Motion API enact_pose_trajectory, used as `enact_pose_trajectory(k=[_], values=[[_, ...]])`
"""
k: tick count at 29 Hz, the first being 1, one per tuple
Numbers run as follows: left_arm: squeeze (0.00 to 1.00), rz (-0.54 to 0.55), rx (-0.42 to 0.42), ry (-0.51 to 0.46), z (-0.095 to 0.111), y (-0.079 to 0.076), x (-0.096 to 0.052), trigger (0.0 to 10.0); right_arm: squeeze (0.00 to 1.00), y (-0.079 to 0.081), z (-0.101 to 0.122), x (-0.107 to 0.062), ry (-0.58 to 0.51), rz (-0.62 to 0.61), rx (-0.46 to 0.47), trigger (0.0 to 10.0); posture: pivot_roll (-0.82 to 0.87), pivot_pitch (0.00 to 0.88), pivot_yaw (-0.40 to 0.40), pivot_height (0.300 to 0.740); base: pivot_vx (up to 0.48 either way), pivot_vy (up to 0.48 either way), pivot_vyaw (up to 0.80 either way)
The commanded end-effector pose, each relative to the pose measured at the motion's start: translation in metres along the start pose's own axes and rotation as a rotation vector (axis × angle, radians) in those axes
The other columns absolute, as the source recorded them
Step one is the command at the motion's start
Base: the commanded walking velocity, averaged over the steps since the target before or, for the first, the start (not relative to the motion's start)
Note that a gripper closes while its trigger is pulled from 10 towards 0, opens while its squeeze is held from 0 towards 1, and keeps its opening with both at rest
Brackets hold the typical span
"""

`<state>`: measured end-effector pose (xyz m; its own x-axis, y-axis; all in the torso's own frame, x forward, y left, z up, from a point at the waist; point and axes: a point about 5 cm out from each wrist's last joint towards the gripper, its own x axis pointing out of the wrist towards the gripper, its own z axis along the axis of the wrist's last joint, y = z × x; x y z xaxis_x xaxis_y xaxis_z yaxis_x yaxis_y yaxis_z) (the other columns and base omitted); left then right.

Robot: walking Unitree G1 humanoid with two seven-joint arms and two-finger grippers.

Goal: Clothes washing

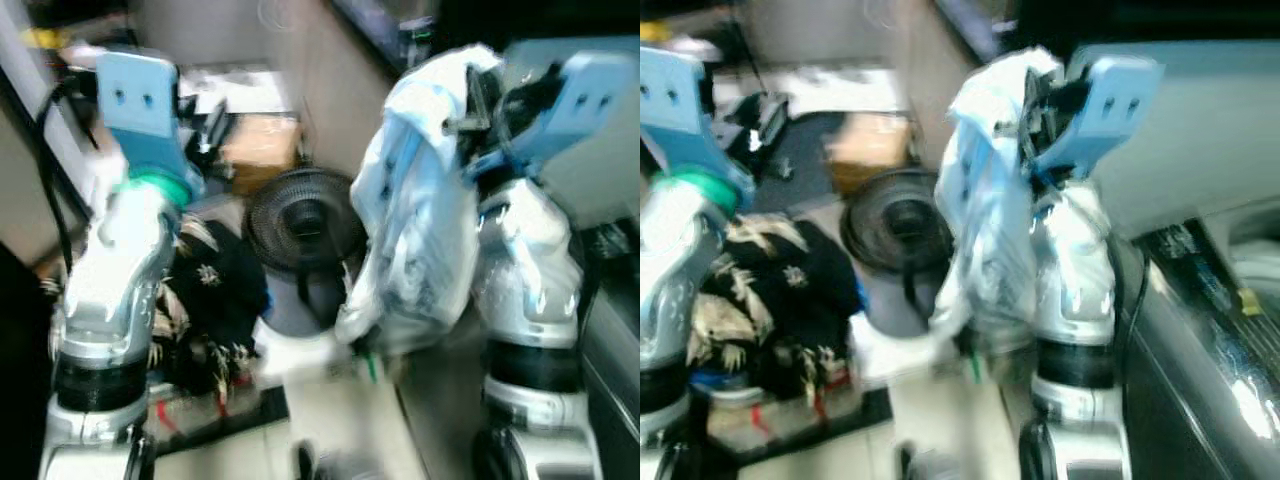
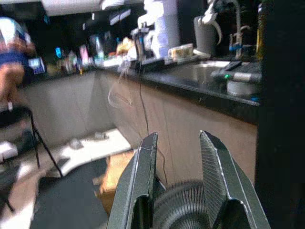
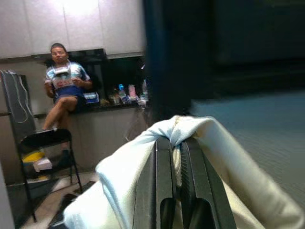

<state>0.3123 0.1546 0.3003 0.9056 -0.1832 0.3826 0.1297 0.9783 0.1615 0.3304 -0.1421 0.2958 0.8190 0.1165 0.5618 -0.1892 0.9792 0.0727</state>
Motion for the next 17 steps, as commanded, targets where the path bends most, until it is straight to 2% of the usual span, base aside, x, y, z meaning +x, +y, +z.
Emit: enact_pose_trajectory(k=[1,7,14,17], values=[[0.00,-0.012,0.023,-0.024,0.006,0.000,0.000,10.0,0.00,0.006,0.014,0.004,-0.070,0.015,-0.004,10.0,0.04,0.000,0.049,0.740,0.000,0.000,-0.80],[0.00,-0.004,0.022,-0.033,0.009,0.003,0.002,10.0,0.00,0.014,0.020,0.009,-0.099,0.034,0.010,10.0,0.05,0.000,0.053,0.740,0.000,0.000,-0.80],[0.00,0.003,0.023,-0.037,0.012,0.004,0.003,10.0,0.00,0.023,0.025,0.015,-0.128,0.053,0.043,10.0,0.06,0.000,0.052,0.740,0.000,0.000,0.00],[0.00,0.006,0.024,-0.039,0.012,0.005,0.003,10.0,0.00,0.024,0.025,0.016,-0.130,0.054,0.050,10.0,0.06,0.000,0.052,0.740,0.000,0.000,-0.80]])
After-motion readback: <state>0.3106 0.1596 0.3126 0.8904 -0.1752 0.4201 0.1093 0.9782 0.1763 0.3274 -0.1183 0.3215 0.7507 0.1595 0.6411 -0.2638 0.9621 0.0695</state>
